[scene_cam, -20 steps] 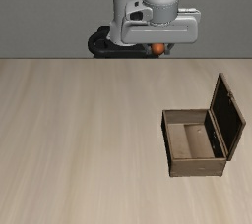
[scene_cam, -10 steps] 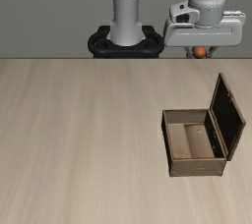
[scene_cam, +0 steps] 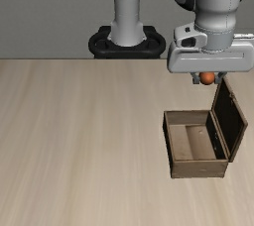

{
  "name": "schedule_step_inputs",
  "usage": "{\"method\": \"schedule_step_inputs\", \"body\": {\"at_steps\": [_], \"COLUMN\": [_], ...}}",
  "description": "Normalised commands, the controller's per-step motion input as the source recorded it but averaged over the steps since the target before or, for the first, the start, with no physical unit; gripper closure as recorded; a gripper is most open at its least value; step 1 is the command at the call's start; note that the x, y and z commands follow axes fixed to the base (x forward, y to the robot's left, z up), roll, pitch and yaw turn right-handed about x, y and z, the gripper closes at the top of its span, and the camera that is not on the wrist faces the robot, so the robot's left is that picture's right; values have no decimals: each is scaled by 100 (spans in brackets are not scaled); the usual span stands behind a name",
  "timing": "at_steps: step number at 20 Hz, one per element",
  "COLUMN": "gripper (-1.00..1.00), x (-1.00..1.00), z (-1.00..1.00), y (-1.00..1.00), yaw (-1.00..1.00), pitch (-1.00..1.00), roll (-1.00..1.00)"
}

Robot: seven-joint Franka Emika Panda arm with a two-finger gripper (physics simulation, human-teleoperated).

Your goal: Pick up the egg and place it in the box

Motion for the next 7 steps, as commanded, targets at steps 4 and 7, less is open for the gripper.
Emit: {"method": "schedule_step_inputs", "body": {"at_steps": [4,7], "gripper": [-100,-100], "x": [0,0], "z": [0,0], "y": [0,0], "yaw": [0,0], "pitch": [0,0], "roll": [0,0]}}
